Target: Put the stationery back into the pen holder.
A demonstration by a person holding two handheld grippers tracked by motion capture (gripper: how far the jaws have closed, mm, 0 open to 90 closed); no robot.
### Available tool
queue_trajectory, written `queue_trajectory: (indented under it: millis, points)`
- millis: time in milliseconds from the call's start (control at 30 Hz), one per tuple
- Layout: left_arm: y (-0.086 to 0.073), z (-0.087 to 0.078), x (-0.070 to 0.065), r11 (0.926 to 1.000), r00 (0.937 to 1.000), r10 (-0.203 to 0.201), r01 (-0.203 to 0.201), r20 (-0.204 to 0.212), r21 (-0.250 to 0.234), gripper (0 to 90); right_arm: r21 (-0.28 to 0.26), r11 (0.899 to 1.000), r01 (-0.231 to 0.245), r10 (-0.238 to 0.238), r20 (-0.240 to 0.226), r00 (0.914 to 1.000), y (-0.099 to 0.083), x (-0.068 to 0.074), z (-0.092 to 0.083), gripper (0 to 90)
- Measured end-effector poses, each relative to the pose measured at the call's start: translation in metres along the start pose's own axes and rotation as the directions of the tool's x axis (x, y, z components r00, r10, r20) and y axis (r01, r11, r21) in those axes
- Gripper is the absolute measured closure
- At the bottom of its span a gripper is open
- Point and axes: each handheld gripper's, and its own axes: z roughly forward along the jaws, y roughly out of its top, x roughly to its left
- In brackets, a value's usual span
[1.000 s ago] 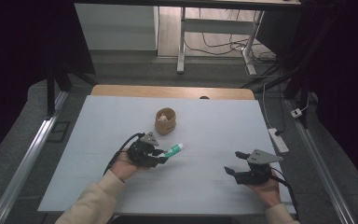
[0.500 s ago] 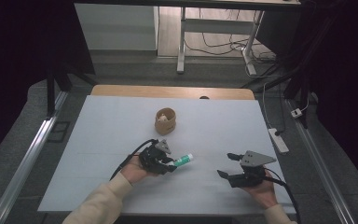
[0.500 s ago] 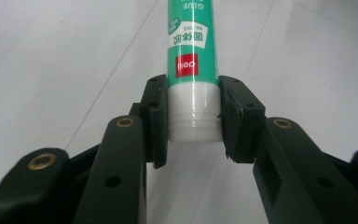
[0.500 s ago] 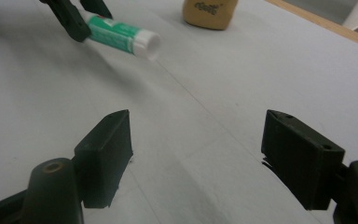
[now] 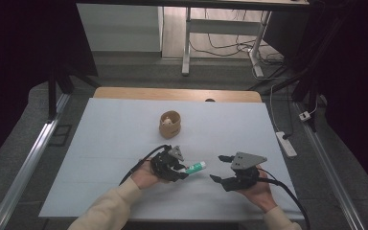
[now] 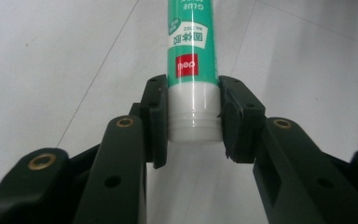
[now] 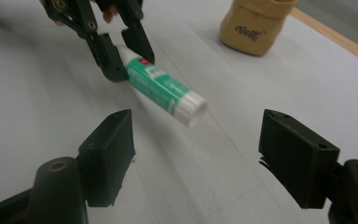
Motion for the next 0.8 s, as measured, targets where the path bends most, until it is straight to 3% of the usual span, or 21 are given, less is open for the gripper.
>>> queue_trajectory:
  millis: [133,400,567,800]
  points:
    - [0.003,0.001,-0.001,1.0000,0.9999,0.008,-0.008,0.008,0.004,64.4,0.038,0.997,0.060,-0.059,-0.028,0.9979,0.015,0.003,0.012,28.0]
    - [0.005,0.004,-0.002,0.9997,0.9997,0.020,-0.020,0.013,0.012,64.4,0.118,0.980,0.160,-0.151,-0.080,0.9853,0.026,0.011,0.034,32.8]
    - [0.007,0.005,-0.004,0.9997,0.9996,0.021,-0.021,0.021,0.011,64.4,0.165,0.961,0.220,-0.206,-0.100,0.9734,0.030,0.015,0.045,36.2]
    - [0.009,0.005,-0.007,0.9992,0.9984,0.038,-0.039,0.041,0.007,64.4,0.215,0.923,0.319,-0.300,-0.116,0.9469,0.029,0.023,0.057,46.3]
